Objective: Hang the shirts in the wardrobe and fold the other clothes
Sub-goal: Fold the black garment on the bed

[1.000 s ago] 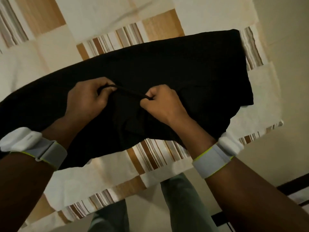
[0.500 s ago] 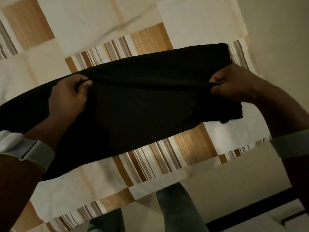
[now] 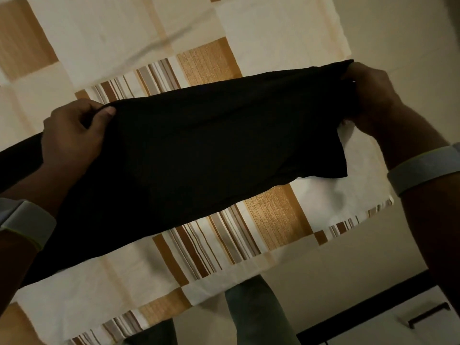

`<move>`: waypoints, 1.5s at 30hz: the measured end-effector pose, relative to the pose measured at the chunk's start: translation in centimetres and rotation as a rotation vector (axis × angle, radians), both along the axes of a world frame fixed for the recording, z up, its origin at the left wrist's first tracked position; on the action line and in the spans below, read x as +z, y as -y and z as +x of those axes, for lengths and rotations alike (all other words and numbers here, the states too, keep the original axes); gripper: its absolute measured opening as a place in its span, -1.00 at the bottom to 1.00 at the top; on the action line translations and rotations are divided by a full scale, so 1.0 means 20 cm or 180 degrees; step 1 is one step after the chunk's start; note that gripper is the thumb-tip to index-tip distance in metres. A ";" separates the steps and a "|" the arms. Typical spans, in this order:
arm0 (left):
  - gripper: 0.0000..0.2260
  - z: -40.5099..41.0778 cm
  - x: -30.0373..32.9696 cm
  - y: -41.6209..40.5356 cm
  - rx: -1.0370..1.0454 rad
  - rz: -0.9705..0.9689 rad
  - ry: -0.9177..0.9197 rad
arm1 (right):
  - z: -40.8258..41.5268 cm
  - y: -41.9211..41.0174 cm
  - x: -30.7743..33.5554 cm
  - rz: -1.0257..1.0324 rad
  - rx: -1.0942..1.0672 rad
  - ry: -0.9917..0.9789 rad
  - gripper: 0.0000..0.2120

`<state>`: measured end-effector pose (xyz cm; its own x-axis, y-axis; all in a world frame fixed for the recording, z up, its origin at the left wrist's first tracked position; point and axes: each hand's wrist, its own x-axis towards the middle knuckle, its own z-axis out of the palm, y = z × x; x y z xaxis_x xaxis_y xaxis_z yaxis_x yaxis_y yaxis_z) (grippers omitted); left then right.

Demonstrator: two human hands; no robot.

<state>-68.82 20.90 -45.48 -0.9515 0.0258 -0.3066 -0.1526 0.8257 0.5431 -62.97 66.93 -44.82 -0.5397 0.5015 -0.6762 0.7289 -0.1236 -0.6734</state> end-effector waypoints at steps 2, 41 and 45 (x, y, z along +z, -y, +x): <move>-0.66 -0.01 0.00 0.00 -0.0024 -0.0096 0.0001 | -0.01 0.03 -0.04 0.0326 0.0155 0.0017 -0.85; -0.36 0.40 -0.31 -1.00 -0.2872 -0.0530 -0.0657 | 0.73 0.33 -0.04 0.1531 -0.0351 0.0862 -0.70; -0.27 0.40 -0.33 -0.98 -0.2927 -0.0657 -0.0726 | 0.71 0.37 -0.01 0.2440 -0.0419 0.0755 -0.75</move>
